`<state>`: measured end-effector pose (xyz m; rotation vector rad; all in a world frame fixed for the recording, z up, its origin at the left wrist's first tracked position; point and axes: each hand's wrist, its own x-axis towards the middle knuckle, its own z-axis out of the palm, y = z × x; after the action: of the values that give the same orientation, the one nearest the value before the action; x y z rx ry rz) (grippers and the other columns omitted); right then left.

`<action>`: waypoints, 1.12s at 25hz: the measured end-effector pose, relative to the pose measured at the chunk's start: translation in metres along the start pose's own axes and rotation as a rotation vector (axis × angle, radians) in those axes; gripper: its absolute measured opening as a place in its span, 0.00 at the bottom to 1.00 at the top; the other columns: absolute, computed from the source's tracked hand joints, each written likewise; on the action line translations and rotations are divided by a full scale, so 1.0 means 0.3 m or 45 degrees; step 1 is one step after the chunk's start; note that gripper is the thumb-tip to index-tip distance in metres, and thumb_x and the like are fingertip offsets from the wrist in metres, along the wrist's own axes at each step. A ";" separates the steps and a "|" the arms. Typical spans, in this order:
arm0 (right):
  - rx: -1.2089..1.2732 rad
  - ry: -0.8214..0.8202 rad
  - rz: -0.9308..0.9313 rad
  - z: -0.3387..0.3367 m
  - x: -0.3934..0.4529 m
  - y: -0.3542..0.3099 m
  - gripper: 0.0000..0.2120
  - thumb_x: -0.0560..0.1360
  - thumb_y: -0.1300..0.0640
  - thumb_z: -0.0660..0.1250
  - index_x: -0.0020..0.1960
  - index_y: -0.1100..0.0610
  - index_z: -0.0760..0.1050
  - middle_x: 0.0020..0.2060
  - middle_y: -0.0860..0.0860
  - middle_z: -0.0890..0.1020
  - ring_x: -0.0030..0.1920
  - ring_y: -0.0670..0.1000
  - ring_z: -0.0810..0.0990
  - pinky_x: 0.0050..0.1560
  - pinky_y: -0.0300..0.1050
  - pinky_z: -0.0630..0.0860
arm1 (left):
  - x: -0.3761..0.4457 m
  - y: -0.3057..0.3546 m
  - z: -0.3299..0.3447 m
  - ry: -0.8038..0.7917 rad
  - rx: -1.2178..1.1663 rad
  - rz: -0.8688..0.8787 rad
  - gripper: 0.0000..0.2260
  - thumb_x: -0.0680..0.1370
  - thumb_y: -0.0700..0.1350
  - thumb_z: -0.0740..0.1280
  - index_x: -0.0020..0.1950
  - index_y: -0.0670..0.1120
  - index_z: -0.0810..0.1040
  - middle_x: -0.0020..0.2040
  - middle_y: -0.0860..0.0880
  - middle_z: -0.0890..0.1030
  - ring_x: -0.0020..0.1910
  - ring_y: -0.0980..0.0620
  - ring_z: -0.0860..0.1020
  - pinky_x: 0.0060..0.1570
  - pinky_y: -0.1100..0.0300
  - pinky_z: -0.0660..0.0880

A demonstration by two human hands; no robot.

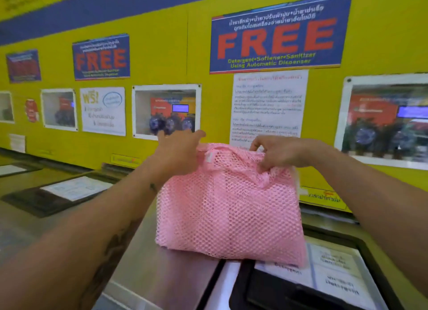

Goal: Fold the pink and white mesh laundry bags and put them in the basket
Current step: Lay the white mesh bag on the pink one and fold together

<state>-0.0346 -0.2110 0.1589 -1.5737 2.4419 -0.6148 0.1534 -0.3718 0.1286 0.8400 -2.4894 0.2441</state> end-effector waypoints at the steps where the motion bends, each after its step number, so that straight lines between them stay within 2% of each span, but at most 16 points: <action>1: -0.101 0.043 0.074 0.021 0.050 0.023 0.24 0.72 0.60 0.72 0.65 0.53 0.68 0.46 0.51 0.78 0.46 0.52 0.77 0.38 0.45 0.72 | -0.009 0.028 0.044 0.191 0.100 -0.045 0.24 0.73 0.44 0.65 0.69 0.53 0.69 0.64 0.45 0.75 0.63 0.42 0.73 0.65 0.38 0.64; 3: -0.522 0.199 0.143 0.086 0.120 0.078 0.24 0.72 0.58 0.68 0.67 0.54 0.66 0.50 0.53 0.77 0.50 0.55 0.77 0.43 0.46 0.72 | -0.082 0.106 0.117 0.524 0.030 -0.072 0.22 0.71 0.44 0.63 0.66 0.50 0.72 0.60 0.46 0.75 0.60 0.43 0.73 0.60 0.44 0.65; 4: -0.683 0.321 0.098 0.130 0.138 0.100 0.24 0.73 0.56 0.65 0.67 0.54 0.66 0.53 0.54 0.77 0.53 0.57 0.77 0.47 0.48 0.73 | -0.131 0.142 0.159 0.506 -0.064 -0.088 0.19 0.73 0.48 0.62 0.64 0.50 0.74 0.59 0.46 0.75 0.59 0.43 0.72 0.58 0.45 0.65; 5: -0.694 0.388 0.022 0.182 0.149 0.120 0.22 0.74 0.54 0.63 0.67 0.52 0.67 0.57 0.54 0.77 0.56 0.58 0.77 0.50 0.50 0.73 | -0.170 0.162 0.210 0.328 -0.163 -0.146 0.20 0.75 0.53 0.59 0.65 0.51 0.73 0.62 0.46 0.73 0.63 0.43 0.71 0.60 0.45 0.65; 6: -0.597 0.358 -0.056 0.236 0.149 0.135 0.20 0.75 0.52 0.62 0.67 0.51 0.69 0.62 0.54 0.77 0.59 0.57 0.76 0.54 0.51 0.73 | -0.197 0.170 0.268 0.015 -0.246 -0.267 0.25 0.76 0.60 0.56 0.70 0.51 0.69 0.69 0.44 0.69 0.69 0.41 0.66 0.65 0.44 0.63; 8: -0.460 0.059 -0.126 0.343 0.140 0.174 0.20 0.79 0.48 0.57 0.71 0.47 0.68 0.71 0.52 0.72 0.68 0.56 0.71 0.66 0.53 0.69 | -0.212 0.143 0.386 -0.539 -0.321 -0.449 0.39 0.71 0.71 0.50 0.78 0.54 0.56 0.79 0.41 0.53 0.77 0.37 0.52 0.72 0.35 0.54; 9: -0.490 -0.138 -0.081 0.386 0.129 0.201 0.22 0.80 0.45 0.54 0.74 0.45 0.65 0.75 0.52 0.68 0.72 0.56 0.67 0.71 0.54 0.64 | -0.214 0.118 0.433 -0.683 -0.312 -0.470 0.43 0.68 0.75 0.48 0.79 0.57 0.52 0.81 0.41 0.47 0.78 0.36 0.47 0.72 0.33 0.49; 11: -0.560 -0.328 0.044 0.443 0.107 0.247 0.27 0.80 0.39 0.48 0.78 0.41 0.54 0.79 0.53 0.59 0.77 0.56 0.59 0.76 0.56 0.55 | -0.213 0.070 0.481 -0.827 -0.318 -0.421 0.43 0.66 0.77 0.48 0.78 0.62 0.49 0.81 0.44 0.43 0.79 0.37 0.43 0.72 0.32 0.45; 13: -0.630 -0.376 0.120 0.437 0.072 0.246 0.31 0.77 0.33 0.45 0.78 0.39 0.49 0.80 0.53 0.55 0.78 0.58 0.56 0.76 0.59 0.52 | -0.206 0.016 0.459 -0.865 -0.338 -0.264 0.38 0.72 0.74 0.52 0.79 0.62 0.51 0.81 0.44 0.46 0.79 0.41 0.45 0.75 0.39 0.45; 15: -0.701 -0.520 0.110 0.393 0.017 0.186 0.31 0.78 0.34 0.47 0.79 0.43 0.52 0.80 0.50 0.56 0.78 0.56 0.57 0.76 0.58 0.53 | -0.196 -0.056 0.414 -0.837 -0.355 -0.140 0.31 0.76 0.65 0.59 0.78 0.61 0.58 0.81 0.43 0.52 0.79 0.44 0.50 0.76 0.48 0.48; 17: -0.659 -0.570 0.036 0.345 -0.011 0.128 0.28 0.81 0.40 0.51 0.78 0.49 0.60 0.78 0.49 0.61 0.76 0.55 0.61 0.75 0.57 0.59 | -0.177 -0.144 0.374 -0.676 -0.302 -0.167 0.26 0.74 0.58 0.65 0.73 0.63 0.67 0.79 0.47 0.59 0.78 0.44 0.54 0.75 0.42 0.51; 18: -0.619 -0.505 0.002 0.325 -0.010 0.113 0.26 0.81 0.43 0.53 0.77 0.50 0.62 0.78 0.49 0.62 0.76 0.55 0.62 0.74 0.56 0.60 | -0.173 -0.173 0.363 -0.560 -0.231 -0.208 0.25 0.72 0.55 0.65 0.70 0.63 0.71 0.77 0.48 0.62 0.77 0.43 0.57 0.74 0.39 0.55; 20: -0.502 -0.240 -0.022 0.310 0.017 0.121 0.25 0.80 0.45 0.55 0.76 0.47 0.62 0.78 0.51 0.62 0.76 0.55 0.62 0.73 0.56 0.61 | -0.191 -0.174 0.350 -0.292 -0.254 -0.330 0.23 0.69 0.53 0.62 0.65 0.58 0.77 0.69 0.46 0.71 0.69 0.42 0.69 0.67 0.42 0.67; 22: -0.384 -0.195 0.021 0.340 0.049 0.158 0.24 0.81 0.47 0.54 0.77 0.47 0.60 0.78 0.53 0.59 0.77 0.56 0.59 0.75 0.55 0.58 | -0.230 -0.111 0.351 -0.124 -0.398 -0.478 0.22 0.72 0.55 0.60 0.64 0.52 0.78 0.66 0.42 0.75 0.62 0.41 0.75 0.62 0.47 0.72; 25: -0.266 -0.282 0.108 0.423 0.076 0.186 0.26 0.83 0.47 0.51 0.80 0.51 0.53 0.80 0.50 0.54 0.79 0.54 0.53 0.77 0.49 0.50 | -0.279 -0.022 0.358 -0.453 -0.388 -0.597 0.35 0.75 0.66 0.52 0.76 0.47 0.65 0.76 0.43 0.67 0.71 0.39 0.68 0.69 0.49 0.65; 28: -0.236 -0.224 0.092 0.468 0.083 0.158 0.28 0.82 0.51 0.54 0.80 0.51 0.53 0.80 0.53 0.56 0.78 0.57 0.57 0.76 0.50 0.55 | -0.276 0.008 0.335 -0.606 -0.316 -0.612 0.38 0.75 0.67 0.51 0.80 0.48 0.54 0.79 0.43 0.60 0.75 0.38 0.62 0.72 0.48 0.62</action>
<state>-0.0342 -0.2512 0.0140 -1.5232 2.4683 -0.2319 0.1686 -0.3587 -0.0002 1.4791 -2.5492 -0.4711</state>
